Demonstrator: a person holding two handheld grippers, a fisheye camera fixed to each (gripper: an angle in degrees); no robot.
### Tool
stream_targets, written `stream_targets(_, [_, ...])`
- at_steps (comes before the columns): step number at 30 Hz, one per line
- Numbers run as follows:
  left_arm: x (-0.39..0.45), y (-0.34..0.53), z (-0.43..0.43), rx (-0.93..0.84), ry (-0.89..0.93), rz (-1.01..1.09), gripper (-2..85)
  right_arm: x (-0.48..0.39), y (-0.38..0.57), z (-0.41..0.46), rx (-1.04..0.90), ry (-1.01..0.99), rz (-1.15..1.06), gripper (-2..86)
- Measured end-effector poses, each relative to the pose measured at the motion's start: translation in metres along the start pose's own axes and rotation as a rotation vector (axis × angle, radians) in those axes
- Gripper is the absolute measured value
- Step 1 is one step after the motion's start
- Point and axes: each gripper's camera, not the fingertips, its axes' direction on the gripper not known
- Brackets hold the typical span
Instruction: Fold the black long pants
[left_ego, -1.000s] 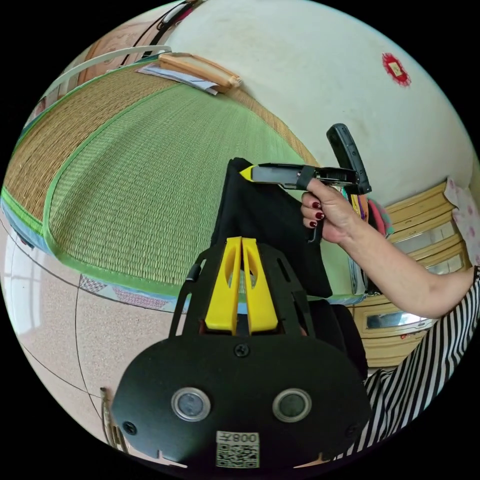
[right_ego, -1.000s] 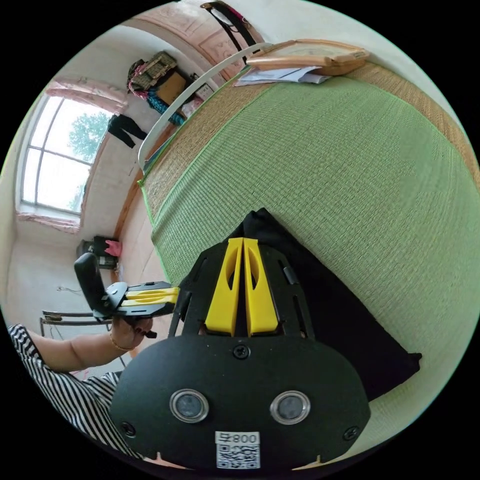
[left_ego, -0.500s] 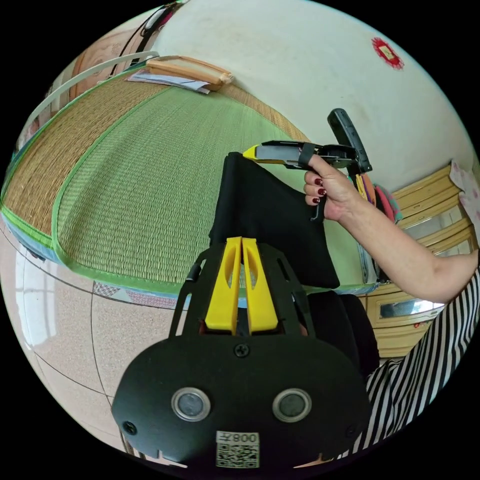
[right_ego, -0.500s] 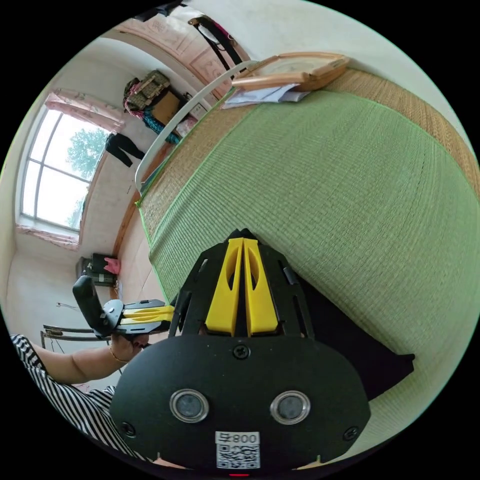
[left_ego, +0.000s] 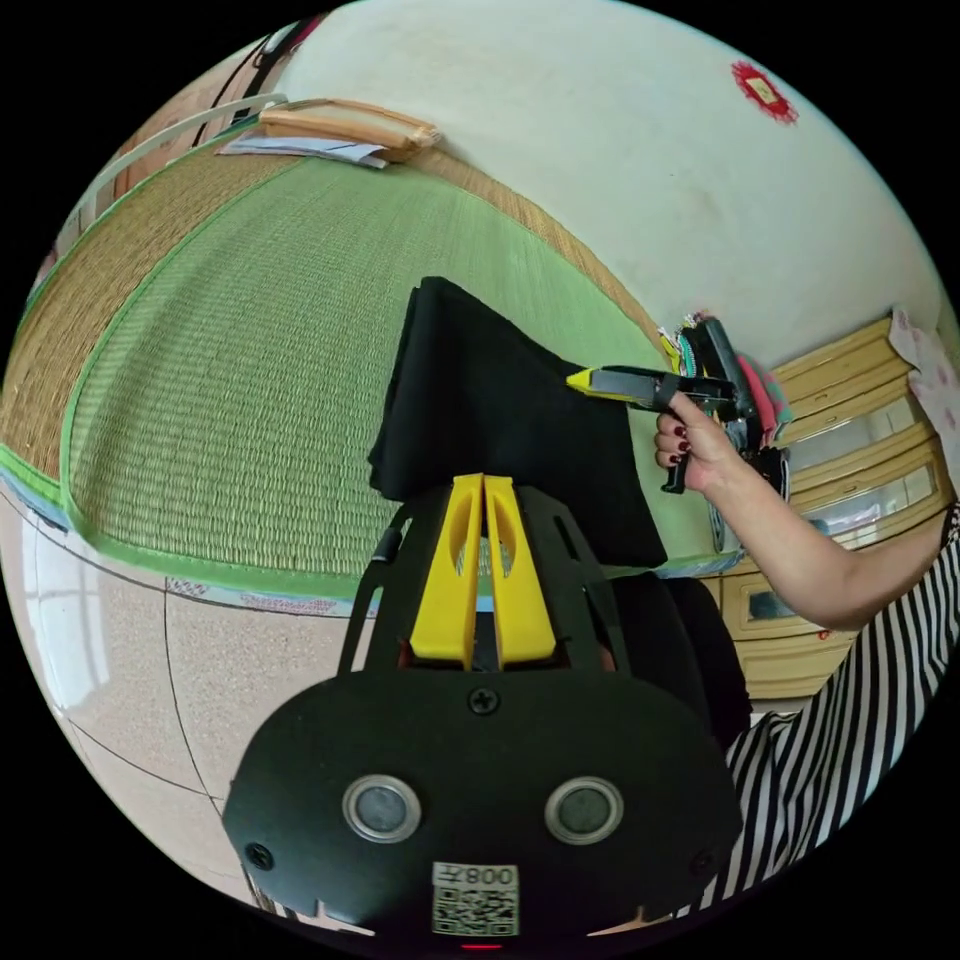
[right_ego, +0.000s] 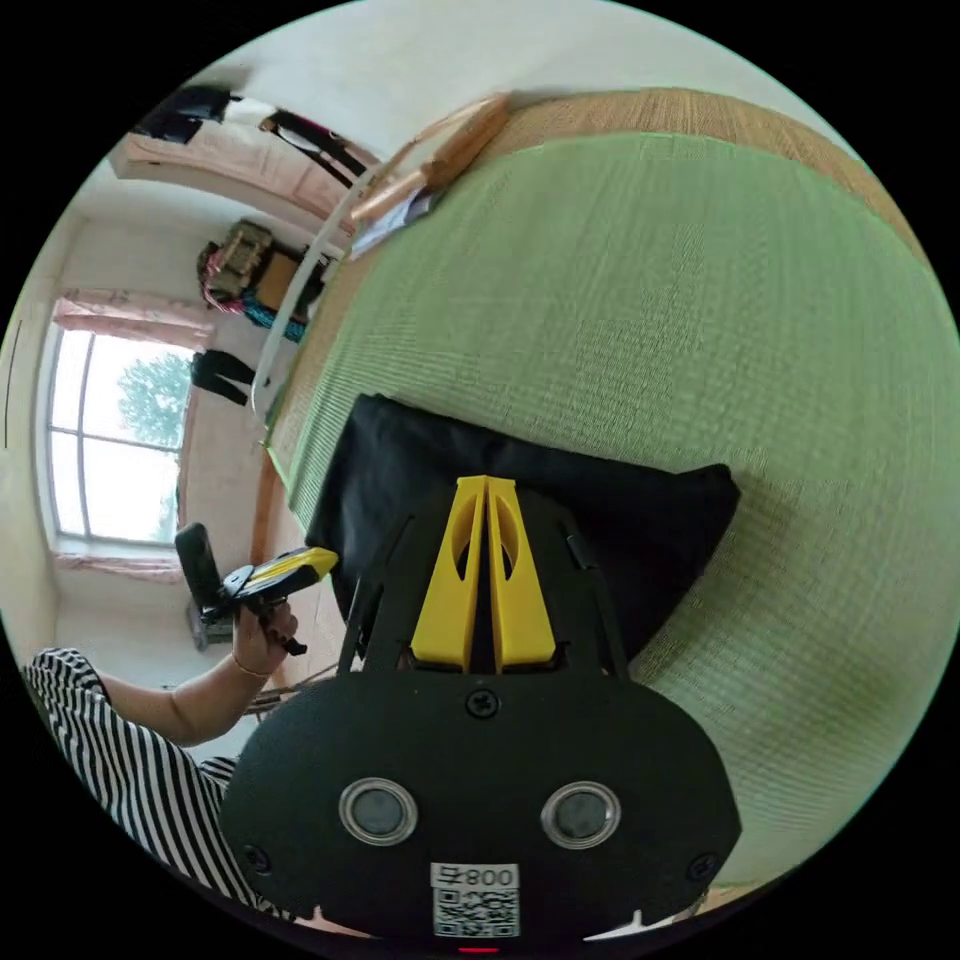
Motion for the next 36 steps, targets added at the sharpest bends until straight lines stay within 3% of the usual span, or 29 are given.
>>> stream_targets(6, [0.027, -0.003, -0.002, -0.035, -0.085, 0.055, 0.1, 0.058, 0.038, -0.005, 0.127, 0.053, 0.127, 0.0])
stream_targets(10, [0.031, -0.005, 0.003, -0.035, -0.039, -0.006, 0.1, 0.11, 0.055, 0.024, 0.135, -0.117, 0.268, 0.0])
stream_targets(13, [0.047, -0.007, 0.0, -0.033, -0.063, 0.0, 0.1, 0.108, 0.07, 0.032, 0.16, -0.121, 0.219, 0.0])
stream_targets(20, [0.058, -0.012, 0.001, -0.021, -0.053, -0.066, 0.1, 0.072, 0.155, 0.09, -0.098, -0.263, -0.017, 0.0])
stream_targets(23, [0.057, -0.014, 0.006, -0.019, 0.011, -0.133, 0.1, 0.073, 0.194, 0.13, -0.217, -0.228, -0.004, 0.0])
stream_targets(27, [0.062, -0.017, 0.008, -0.009, 0.056, -0.184, 0.1, 0.091, 0.213, 0.149, -0.154, -0.314, 0.085, 0.0])
stream_targets(32, [0.081, -0.023, 0.007, -0.009, 0.002, -0.18, 0.2, 0.085, 0.229, 0.179, -0.2, -0.201, 0.02, 0.1])
stream_targets(36, [0.095, -0.025, 0.013, -0.006, 0.046, -0.169, 0.1, 0.104, 0.245, 0.201, -0.149, -0.305, 0.129, 0.1])
